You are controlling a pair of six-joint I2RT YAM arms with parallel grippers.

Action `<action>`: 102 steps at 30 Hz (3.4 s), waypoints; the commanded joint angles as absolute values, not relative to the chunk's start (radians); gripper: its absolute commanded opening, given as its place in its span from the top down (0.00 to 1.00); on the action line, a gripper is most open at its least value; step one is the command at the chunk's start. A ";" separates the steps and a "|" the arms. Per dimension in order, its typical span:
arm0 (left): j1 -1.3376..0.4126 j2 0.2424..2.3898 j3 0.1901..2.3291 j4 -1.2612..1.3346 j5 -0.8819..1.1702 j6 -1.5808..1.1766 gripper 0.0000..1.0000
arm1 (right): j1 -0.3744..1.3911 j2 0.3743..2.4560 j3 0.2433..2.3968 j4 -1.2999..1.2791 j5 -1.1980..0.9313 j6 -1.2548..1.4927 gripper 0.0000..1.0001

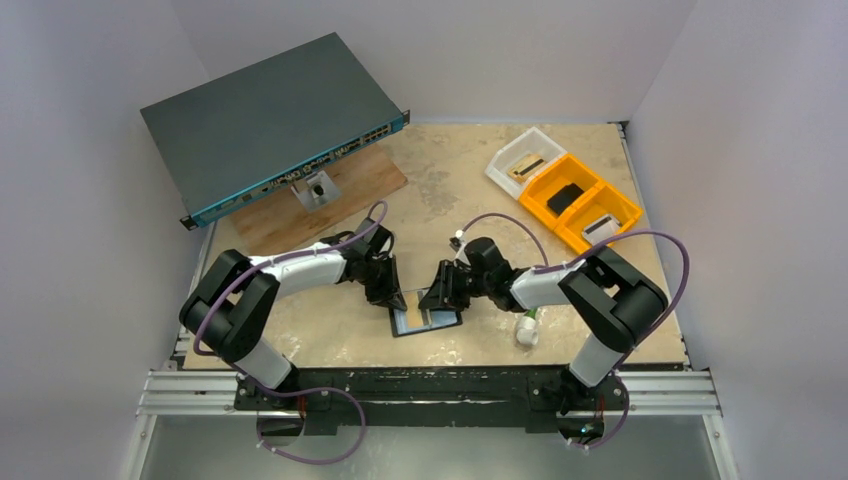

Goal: Take the credit cards out of the card holder
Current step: Remove the credit card from the card holder.

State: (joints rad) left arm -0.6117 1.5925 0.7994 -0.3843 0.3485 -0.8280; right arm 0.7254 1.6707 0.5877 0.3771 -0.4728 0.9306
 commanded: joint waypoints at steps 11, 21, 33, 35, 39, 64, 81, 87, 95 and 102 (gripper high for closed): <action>-0.620 1.655 0.770 -0.418 0.233 -0.825 1.00 | 0.681 1.753 0.454 0.794 -0.649 1.139 0.75; -0.617 1.662 0.775 -0.439 0.217 -0.820 1.00 | 0.669 1.779 0.415 0.889 -0.643 1.199 0.94; -0.604 1.652 0.776 -0.472 0.178 -0.803 1.00 | 0.654 1.717 0.395 0.765 -0.555 1.144 1.00; -0.602 1.651 0.776 -0.475 0.174 -0.800 1.00 | 0.652 1.705 0.393 0.748 -0.540 1.134 1.00; -0.601 1.652 0.777 -0.474 0.176 -0.793 1.00 | 0.653 1.698 0.396 0.730 -0.532 1.125 0.98; -0.601 1.652 0.755 -0.467 0.177 -0.800 1.00 | 0.634 1.806 0.341 1.014 -0.603 1.265 0.82; -0.601 1.657 0.750 -0.471 0.172 -0.797 1.00 | 0.632 1.854 0.312 1.128 -0.596 1.329 0.98; -0.599 1.649 0.748 -0.483 0.155 -0.797 1.00 | 0.628 1.832 0.292 1.119 -0.565 1.323 1.00; -0.588 1.641 0.746 -0.495 0.138 -0.788 1.00 | 0.626 1.768 0.288 0.990 -0.513 1.264 1.00; -0.587 1.646 0.747 -0.488 0.147 -0.785 1.00 | 0.626 1.720 0.320 0.876 -0.499 1.200 0.92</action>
